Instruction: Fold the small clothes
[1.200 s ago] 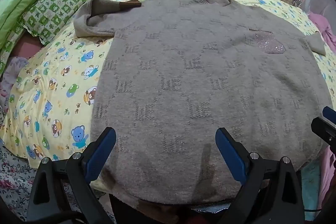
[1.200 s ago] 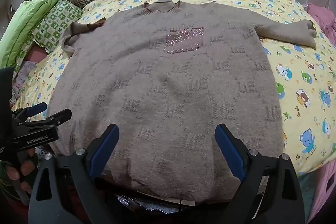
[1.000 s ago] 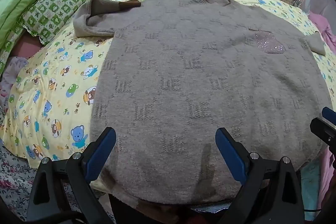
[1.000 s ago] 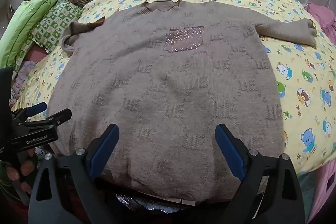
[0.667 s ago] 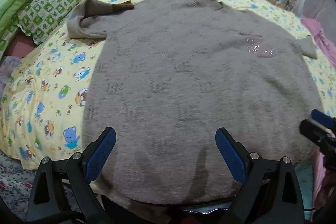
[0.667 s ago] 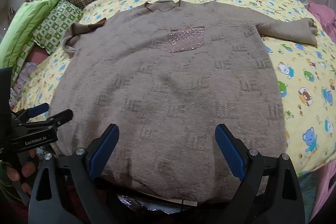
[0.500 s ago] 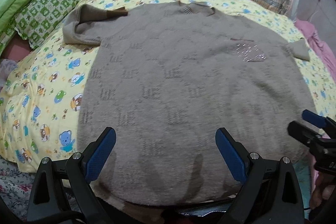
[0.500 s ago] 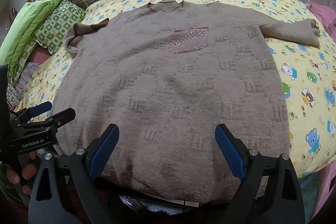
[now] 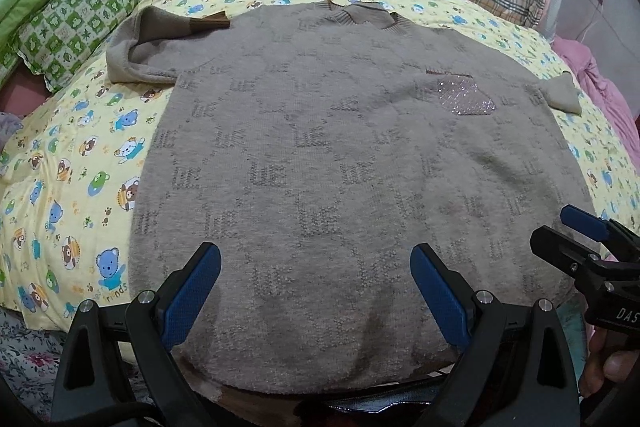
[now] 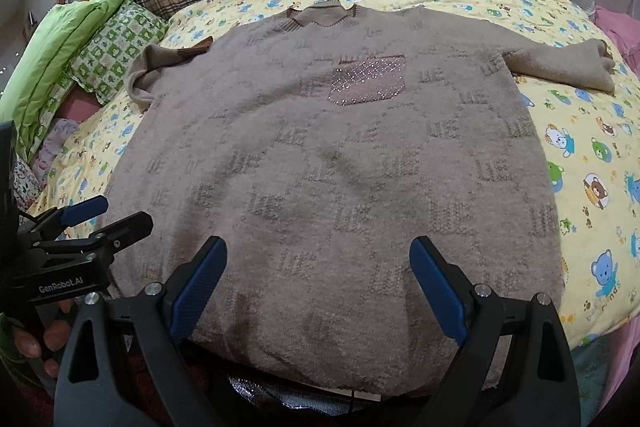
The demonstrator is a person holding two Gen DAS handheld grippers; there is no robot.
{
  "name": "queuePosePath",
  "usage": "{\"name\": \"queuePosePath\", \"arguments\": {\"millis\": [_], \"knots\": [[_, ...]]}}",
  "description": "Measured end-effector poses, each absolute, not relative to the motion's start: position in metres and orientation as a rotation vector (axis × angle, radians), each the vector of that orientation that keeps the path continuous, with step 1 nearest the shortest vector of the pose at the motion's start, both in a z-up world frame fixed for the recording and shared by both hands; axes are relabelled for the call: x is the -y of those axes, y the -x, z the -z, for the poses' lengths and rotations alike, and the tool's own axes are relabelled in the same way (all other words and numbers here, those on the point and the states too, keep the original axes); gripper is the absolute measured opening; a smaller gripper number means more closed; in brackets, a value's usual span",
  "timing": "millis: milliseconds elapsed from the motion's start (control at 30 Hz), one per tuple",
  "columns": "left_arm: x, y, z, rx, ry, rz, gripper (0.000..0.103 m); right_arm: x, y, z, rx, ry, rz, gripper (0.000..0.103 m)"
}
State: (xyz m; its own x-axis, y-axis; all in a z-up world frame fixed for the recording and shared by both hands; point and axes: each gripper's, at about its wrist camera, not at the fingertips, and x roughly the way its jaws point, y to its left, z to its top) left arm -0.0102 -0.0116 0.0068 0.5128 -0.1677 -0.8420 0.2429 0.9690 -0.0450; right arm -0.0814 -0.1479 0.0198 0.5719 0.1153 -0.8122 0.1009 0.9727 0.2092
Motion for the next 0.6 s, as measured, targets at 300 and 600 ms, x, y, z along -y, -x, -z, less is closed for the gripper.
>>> {"name": "queuePosePath", "arguments": {"millis": [300, 600], "knots": [[0.0141, 0.0085, -0.0066, -0.981, -0.089, 0.25, 0.096, 0.1492, 0.08, -0.02, -0.935, -0.245, -0.009, 0.093], [0.0129, 0.0077, -0.0071, -0.981, -0.068, 0.254, 0.096, 0.1482, 0.0797, -0.0217, -0.931, -0.242, -0.008, 0.093]]}}
